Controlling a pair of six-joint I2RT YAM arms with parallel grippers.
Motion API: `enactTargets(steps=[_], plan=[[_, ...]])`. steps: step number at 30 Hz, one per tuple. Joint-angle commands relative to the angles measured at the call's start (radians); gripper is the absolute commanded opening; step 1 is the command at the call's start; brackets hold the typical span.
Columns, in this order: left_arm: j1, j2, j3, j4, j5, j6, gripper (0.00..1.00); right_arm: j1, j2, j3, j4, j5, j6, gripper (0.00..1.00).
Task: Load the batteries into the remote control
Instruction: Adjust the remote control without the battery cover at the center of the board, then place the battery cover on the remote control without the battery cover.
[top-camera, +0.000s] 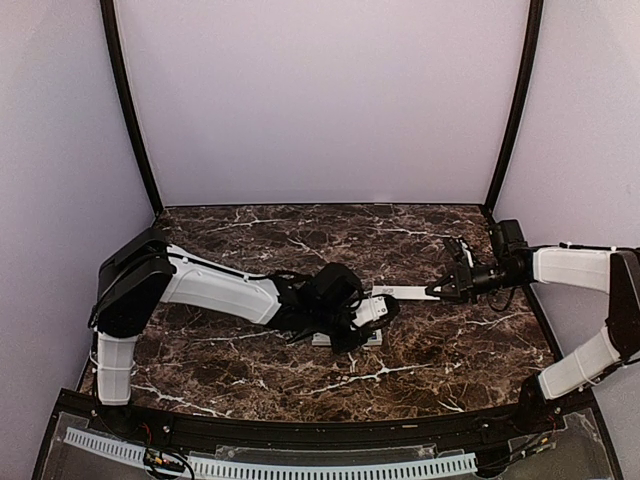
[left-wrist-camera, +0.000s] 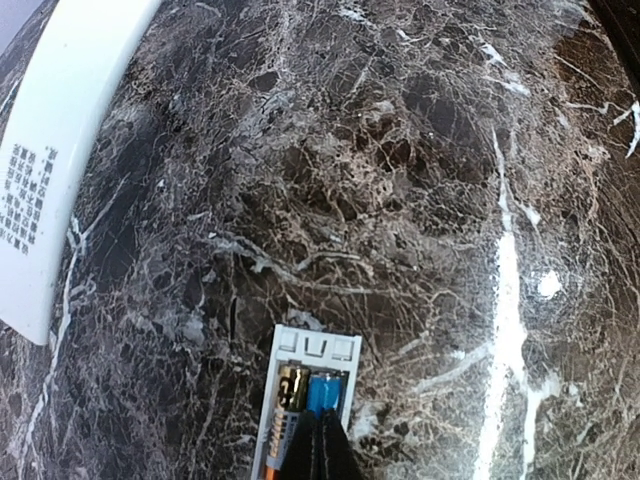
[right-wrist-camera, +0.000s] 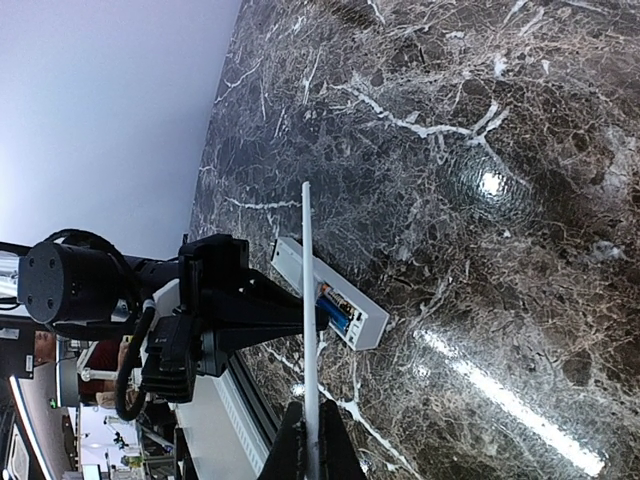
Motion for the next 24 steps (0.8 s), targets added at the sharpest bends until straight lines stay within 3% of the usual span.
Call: enactTargets(steps=[1,5,11,13,19,24], plan=[[0.006,-0.126,0.034,-0.036,-0.007,-0.013,0.00,-0.006,-0.028,0.013,-0.009,-0.006,0.006,0.00],[0.010,-0.222,0.019,0.012,0.002,-0.024,0.00,-0.005,-0.023,0.014,-0.025,-0.009,-0.002,0.00],[0.057,-0.381,-0.155,0.038,-0.013,-0.051,0.02,0.073,0.038,0.027,-0.026,-0.057,-0.025,0.00],[0.070,-0.442,-0.250,0.045,-0.036,-0.048,0.22,0.130,0.069,0.040,0.023,-0.081,0.001,0.00],[0.096,-0.508,-0.356,0.010,-0.066,-0.031,0.61,0.207,0.178,0.039,0.208,-0.115,0.114,0.00],[0.123,-0.503,-0.380,-0.084,-0.004,0.043,0.80,0.275,0.278,0.039,0.316,-0.151,0.167,0.00]])
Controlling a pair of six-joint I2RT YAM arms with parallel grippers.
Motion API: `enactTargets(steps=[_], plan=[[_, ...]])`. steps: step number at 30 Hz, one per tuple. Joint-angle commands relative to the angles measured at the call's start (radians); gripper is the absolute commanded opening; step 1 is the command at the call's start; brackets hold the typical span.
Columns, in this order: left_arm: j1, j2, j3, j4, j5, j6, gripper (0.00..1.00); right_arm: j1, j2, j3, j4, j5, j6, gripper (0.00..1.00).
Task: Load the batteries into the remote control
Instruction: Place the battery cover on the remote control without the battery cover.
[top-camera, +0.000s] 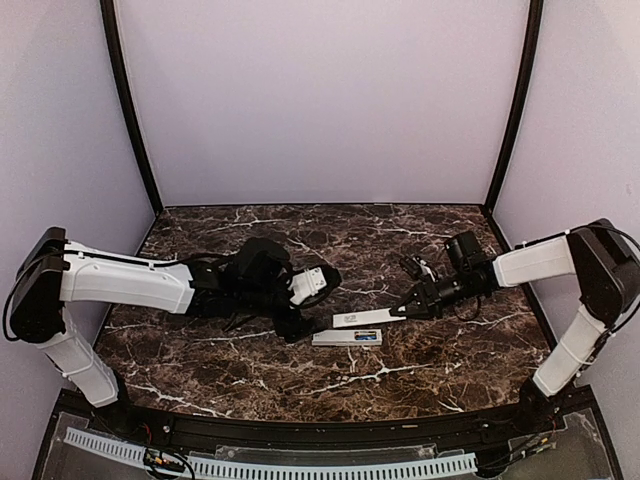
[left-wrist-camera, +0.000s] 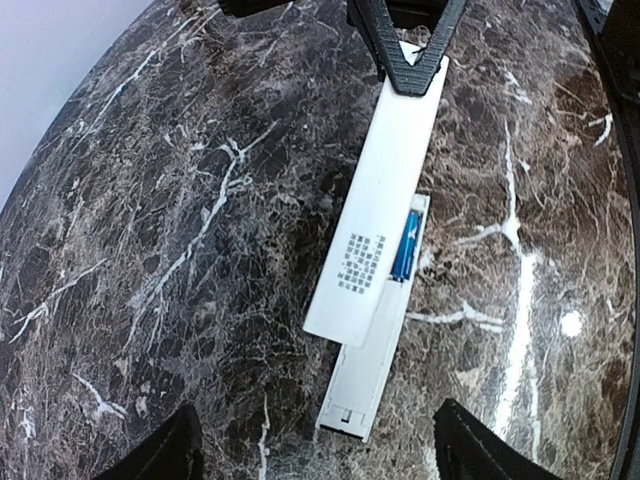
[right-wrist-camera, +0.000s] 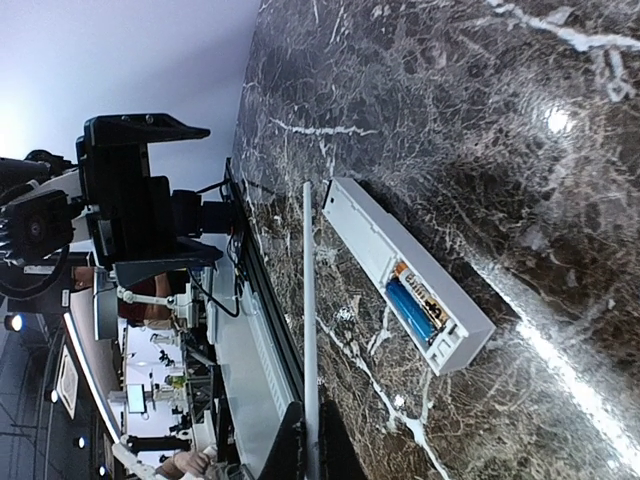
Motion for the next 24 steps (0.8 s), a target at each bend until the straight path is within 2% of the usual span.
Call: enactTargets(steps=[1,8,18,24], plan=[[0.019,-0.026,-0.029,-0.091,0.054,0.080,0.82,0.053,0.079,0.011,0.141,-0.048,0.062,0.00],[0.039,-0.003,-0.074,-0.089,0.181,0.246,0.82,0.063,0.181,0.012,0.245,-0.074,0.093,0.00],[0.048,0.136,-0.005,-0.064,0.238,0.308,0.80,0.065,0.250,0.010,0.321,-0.113,0.119,0.00],[0.055,0.176,0.005,-0.041,0.226,0.325,0.80,0.071,0.258,0.003,0.328,-0.118,0.122,0.00]])
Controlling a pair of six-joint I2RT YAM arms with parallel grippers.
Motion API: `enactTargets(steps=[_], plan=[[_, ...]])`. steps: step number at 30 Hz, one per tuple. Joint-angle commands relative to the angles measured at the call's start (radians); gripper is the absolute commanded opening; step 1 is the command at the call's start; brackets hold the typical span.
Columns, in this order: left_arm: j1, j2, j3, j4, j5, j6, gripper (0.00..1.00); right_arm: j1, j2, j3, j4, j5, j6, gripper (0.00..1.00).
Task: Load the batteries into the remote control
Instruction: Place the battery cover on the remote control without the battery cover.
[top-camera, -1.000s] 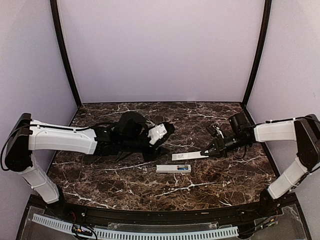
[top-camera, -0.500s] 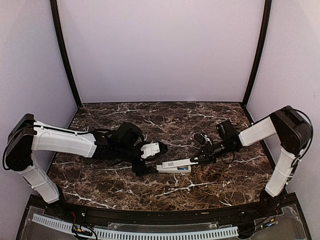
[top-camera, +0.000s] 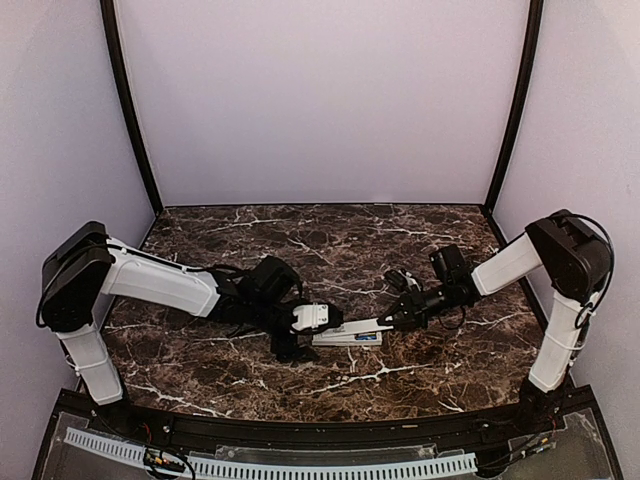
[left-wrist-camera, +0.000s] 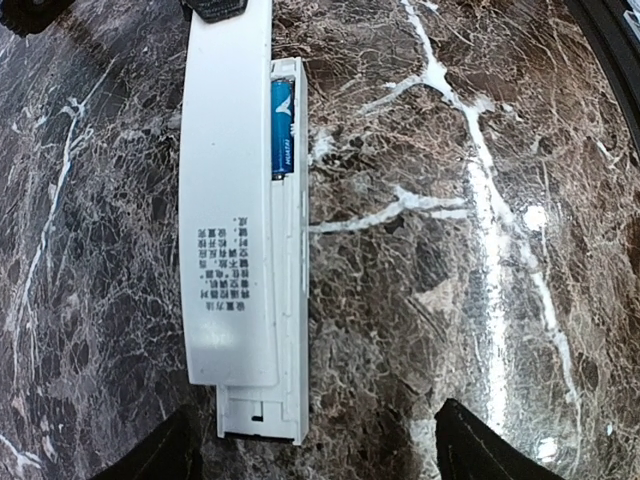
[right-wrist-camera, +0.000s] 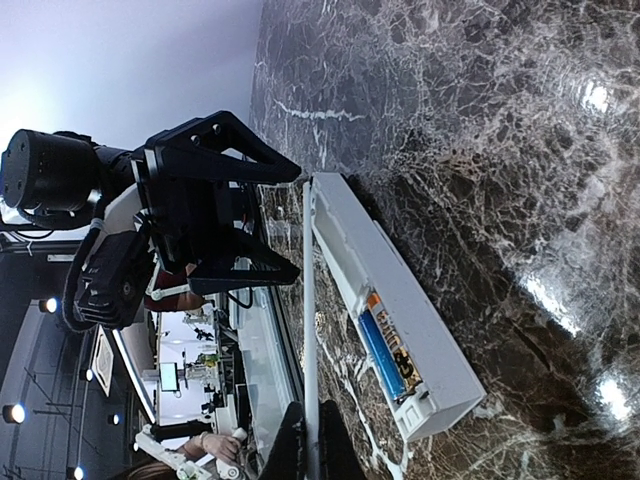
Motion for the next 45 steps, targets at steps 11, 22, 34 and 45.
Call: enactTargets(steps=[11,22,34,45], plan=[[0.014,0.062,0.017,0.100,-0.019,0.035,0.76,0.018,0.055,0.016,0.058,-0.029,0.025,0.00],[0.014,0.098,0.036,0.124,0.011,-0.003,0.67,0.025,0.098,0.019,0.113,-0.026,0.067,0.00],[0.014,0.128,0.086,0.095,0.034,-0.042,0.49,0.024,0.085,0.010,0.102,-0.010,0.075,0.00],[0.009,0.139,0.079,0.092,0.042,-0.060,0.41,0.024,0.075,0.013,0.086,-0.002,0.072,0.00]])
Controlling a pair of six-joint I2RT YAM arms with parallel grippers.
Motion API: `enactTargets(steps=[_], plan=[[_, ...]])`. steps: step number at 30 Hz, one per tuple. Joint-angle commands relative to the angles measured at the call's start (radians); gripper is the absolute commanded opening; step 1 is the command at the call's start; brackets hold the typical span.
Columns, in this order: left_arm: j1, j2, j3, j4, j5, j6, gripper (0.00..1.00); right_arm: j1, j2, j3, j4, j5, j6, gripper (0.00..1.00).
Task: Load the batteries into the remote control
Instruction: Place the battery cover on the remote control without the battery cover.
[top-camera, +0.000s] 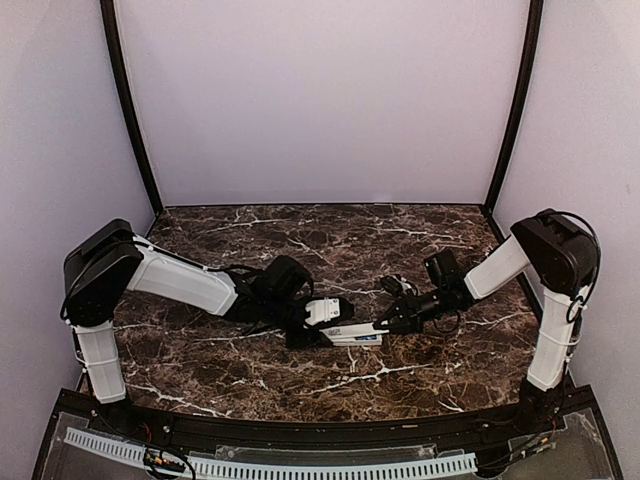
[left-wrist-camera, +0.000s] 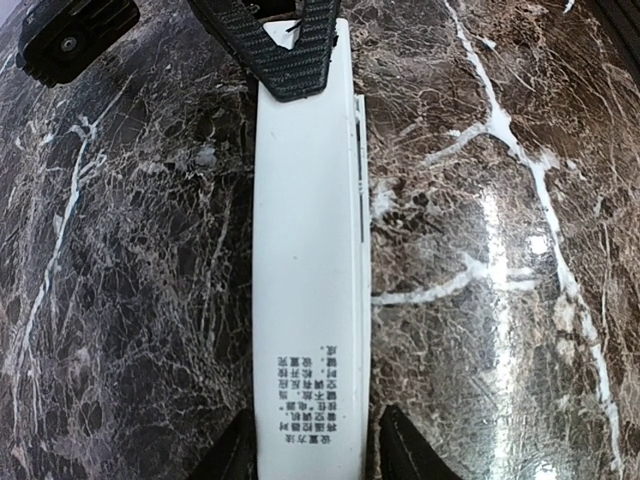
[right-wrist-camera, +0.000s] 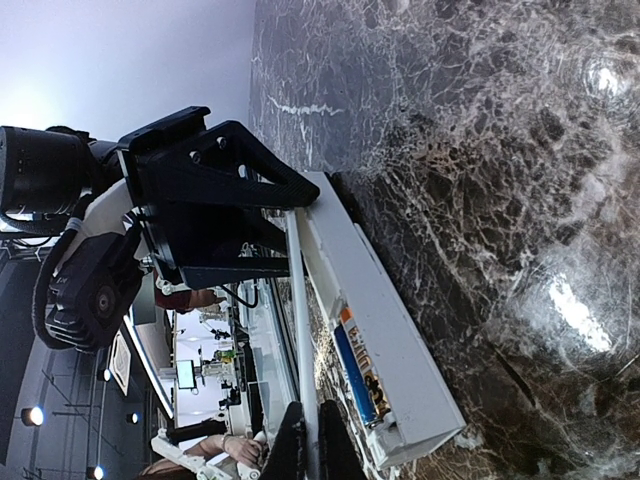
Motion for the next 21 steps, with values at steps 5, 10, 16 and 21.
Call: enactTargets(steps=[5,10,16,21], plan=[[-0.006,0.008,-0.006,-0.012,0.017,-0.013,0.35,0.008,-0.016,0.005,-0.020,0.024,-0.005,0.00],[-0.008,0.010,-0.008,-0.015,0.027,-0.011,0.24,0.007,-0.026,0.002,-0.024,0.030,-0.005,0.00],[-0.008,0.010,-0.004,-0.035,0.024,0.003,0.13,0.007,-0.032,0.009,-0.042,0.035,-0.015,0.00],[-0.010,0.011,-0.002,-0.053,0.018,0.009,0.07,0.007,-0.037,0.017,-0.070,0.046,-0.032,0.00]])
